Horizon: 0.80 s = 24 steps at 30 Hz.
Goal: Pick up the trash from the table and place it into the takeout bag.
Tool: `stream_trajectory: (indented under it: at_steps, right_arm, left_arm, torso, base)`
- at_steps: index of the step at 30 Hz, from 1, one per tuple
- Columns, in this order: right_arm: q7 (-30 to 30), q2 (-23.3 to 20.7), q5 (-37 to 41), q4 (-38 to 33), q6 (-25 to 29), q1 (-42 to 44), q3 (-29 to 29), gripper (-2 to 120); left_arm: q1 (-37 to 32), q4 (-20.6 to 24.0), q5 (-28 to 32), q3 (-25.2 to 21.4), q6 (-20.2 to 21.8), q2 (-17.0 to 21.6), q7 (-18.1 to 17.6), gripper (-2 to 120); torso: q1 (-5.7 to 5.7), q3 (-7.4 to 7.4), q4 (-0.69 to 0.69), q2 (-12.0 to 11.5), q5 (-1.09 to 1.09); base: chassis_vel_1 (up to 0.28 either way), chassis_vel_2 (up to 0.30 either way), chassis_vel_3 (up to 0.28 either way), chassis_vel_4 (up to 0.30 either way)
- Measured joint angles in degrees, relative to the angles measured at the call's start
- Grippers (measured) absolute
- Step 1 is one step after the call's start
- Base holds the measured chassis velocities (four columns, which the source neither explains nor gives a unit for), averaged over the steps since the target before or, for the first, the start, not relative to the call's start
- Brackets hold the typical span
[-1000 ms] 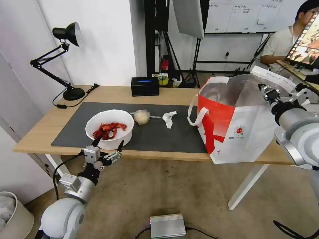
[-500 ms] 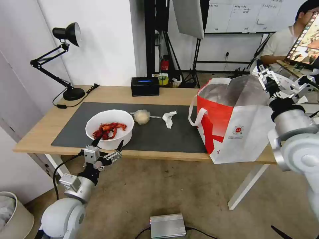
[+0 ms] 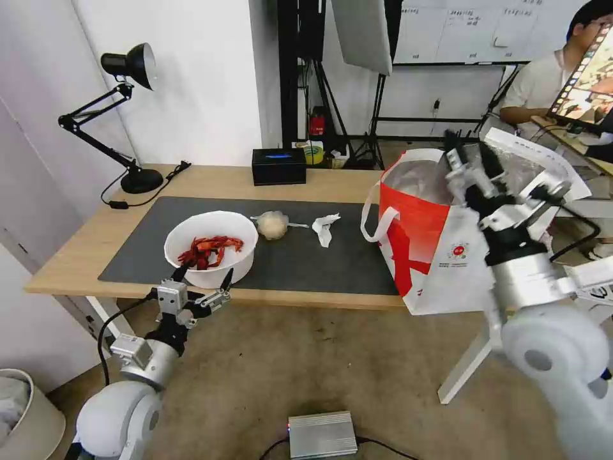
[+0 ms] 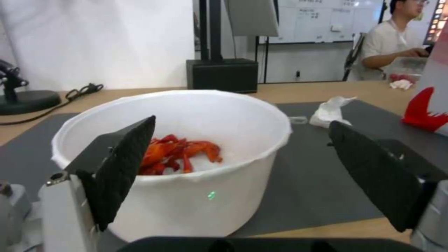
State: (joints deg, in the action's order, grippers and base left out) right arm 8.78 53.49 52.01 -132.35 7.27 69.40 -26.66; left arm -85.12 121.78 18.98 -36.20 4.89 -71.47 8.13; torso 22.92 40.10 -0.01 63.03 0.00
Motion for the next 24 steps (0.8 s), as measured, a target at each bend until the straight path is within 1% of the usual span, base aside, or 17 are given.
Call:
stream_trajectory:
  at_steps: [3,4,5,7,8,11,12,14,15,16,18,19,24]
  right_arm:
    - [-0.04,1.57,-7.08,0.78,0.59,2.46,2.57,94]
    - [-0.04,1.57,-7.08,0.78,0.59,2.46,2.57,94]
    - [-0.08,2.17,-10.05,1.22,0.97,3.41,3.46,94]
    - [-0.18,3.34,-14.01,1.93,1.59,5.01,4.84,98]
    - [-0.18,3.34,-14.01,1.93,1.59,5.01,4.84,98]
    - [-0.11,5.59,-20.69,3.38,2.74,7.58,7.44,100]
    - [-0.11,5.59,-20.69,3.38,2.74,7.58,7.44,100]
    - [0.26,6.46,-24.09,4.25,3.24,8.48,8.34,100]
    - [0.75,7.38,-27.16,5.17,3.63,9.34,8.93,100]
    - [0.75,7.38,-27.16,5.17,3.63,9.34,8.93,100]
    - [2.03,9.12,-32.32,6.66,4.12,11.27,9.31,100]
    - [2.44,9.59,-33.59,6.99,4.27,11.91,9.28,100]
    - [4.01,11.63,-37.38,7.72,5.35,15.61,8.15,100]
  left_arm:
    - [-0.18,-0.39,-0.15,-0.62,0.68,0.08,-0.66,100]
    - [-0.18,-0.39,-0.15,-0.62,0.68,0.08,-0.66,100]
    - [-0.26,-0.51,-0.19,-0.78,1.01,0.09,-1.31,100]
    - [-0.42,-0.76,-0.3,-1.2,1.65,0.17,-2.13,100]
    - [-0.42,-0.76,-0.3,-1.2,1.65,0.17,-2.13,100]
    - [-0.52,-1.32,-0.32,-1.81,2.06,0.42,-2.63,100]
    - [-0.52,-1.32,-0.32,-1.81,2.06,0.42,-2.63,100]
    - [-0.48,-1.66,-0.28,-1.87,2.06,0.47,-2.64,100]
    - [-0.44,-2.05,-0.25,-1.87,2.06,0.48,-2.63,100]
    - [-0.44,-2.05,-0.25,-1.87,2.06,0.48,-2.63,100]
    - [-0.24,-2.84,-0.22,-1.72,2.01,0.34,-2.63,100]
    - [-0.19,-3.03,-0.22,-1.68,1.98,0.3,-2.63,100]
    - [-0.03,-3.35,-0.21,-1.57,1.87,0.3,-2.53,100]
  torso:
    - [0.0,0.0,0.0,0.0,0.0]
    - [0.0,0.0,0.0,0.0,0.0]
    - [0.0,0.0,0.01,0.0,0.0]
    - [0.0,0.0,0.01,0.0,0.0]
    - [0.0,0.0,0.01,0.0,0.0]
    - [0.0,0.0,0.01,0.0,0.0]
    - [0.0,0.0,0.01,0.0,0.0]
    - [0.0,0.0,0.01,0.0,0.0]
    - [0.0,0.0,0.0,0.0,0.0]
    - [0.0,0.0,0.0,0.0,0.0]
    - [0.0,0.0,0.01,0.0,0.0]
    - [0.0,0.0,0.01,0.0,0.0]
    - [0.0,0.0,0.0,0.0,0.0]
  base:
    - [0.0,0.0,0.0,0.0]
    - [0.0,0.0,0.0,0.0]
    - [0.0,0.0,0.0,0.0]
    - [0.0,0.0,0.0,0.0]
    - [0.0,0.0,0.0,0.0]
    - [0.0,0.0,0.0,0.0]
    - [0.0,0.0,0.0,0.0]
    - [0.0,0.0,0.0,0.0]
    - [0.0,0.0,0.0,0.0]
    - [0.0,0.0,0.0,0.0]
    - [0.0,0.0,0.0,0.0]
    - [0.0,0.0,0.0,0.0]
    - [0.0,0.0,0.0,0.0]
